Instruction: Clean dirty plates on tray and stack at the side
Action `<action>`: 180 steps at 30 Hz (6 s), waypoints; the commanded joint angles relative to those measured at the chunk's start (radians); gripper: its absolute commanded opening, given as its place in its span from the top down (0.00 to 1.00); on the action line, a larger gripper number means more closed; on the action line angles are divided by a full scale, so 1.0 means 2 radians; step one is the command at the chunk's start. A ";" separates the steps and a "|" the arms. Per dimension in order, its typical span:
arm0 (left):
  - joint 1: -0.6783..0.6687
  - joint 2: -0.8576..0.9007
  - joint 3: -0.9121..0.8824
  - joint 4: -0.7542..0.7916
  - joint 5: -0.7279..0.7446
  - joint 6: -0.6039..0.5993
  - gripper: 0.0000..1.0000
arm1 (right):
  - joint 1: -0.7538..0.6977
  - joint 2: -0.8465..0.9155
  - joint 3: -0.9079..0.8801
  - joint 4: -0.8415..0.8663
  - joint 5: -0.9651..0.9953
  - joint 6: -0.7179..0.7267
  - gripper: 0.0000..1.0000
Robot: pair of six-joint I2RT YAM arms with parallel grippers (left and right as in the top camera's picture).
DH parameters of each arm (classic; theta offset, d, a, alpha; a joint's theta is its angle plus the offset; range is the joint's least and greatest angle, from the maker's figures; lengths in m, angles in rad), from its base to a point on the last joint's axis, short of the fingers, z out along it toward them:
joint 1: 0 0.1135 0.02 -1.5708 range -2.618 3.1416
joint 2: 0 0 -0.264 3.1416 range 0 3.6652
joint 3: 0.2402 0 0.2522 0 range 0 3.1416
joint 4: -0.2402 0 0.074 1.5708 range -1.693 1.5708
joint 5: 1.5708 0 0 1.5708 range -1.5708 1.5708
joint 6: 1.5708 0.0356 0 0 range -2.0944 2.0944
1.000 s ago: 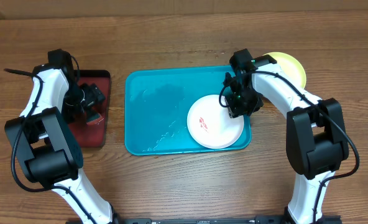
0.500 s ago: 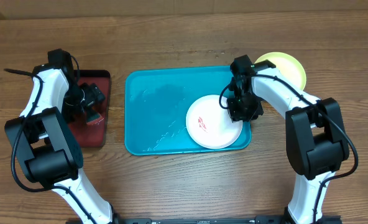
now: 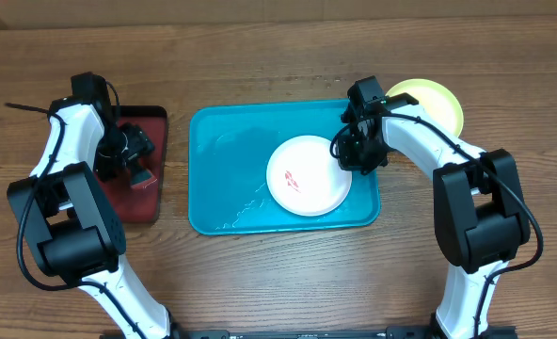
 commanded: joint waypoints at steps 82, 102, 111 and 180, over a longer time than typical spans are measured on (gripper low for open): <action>-0.151 -0.052 0.036 -0.044 0.107 -0.001 0.96 | 0.118 0.004 -0.008 0.138 0.053 0.138 0.96; -0.315 -0.026 -0.004 0.067 0.042 -0.101 0.96 | 0.118 0.004 -0.008 0.135 0.053 0.176 0.96; -0.322 0.025 -0.004 0.056 0.012 -0.100 0.96 | 0.118 0.004 -0.009 0.134 0.053 0.175 0.96; -0.315 0.038 0.045 -0.080 0.063 0.038 0.96 | 0.118 0.004 -0.009 0.129 0.066 0.173 0.96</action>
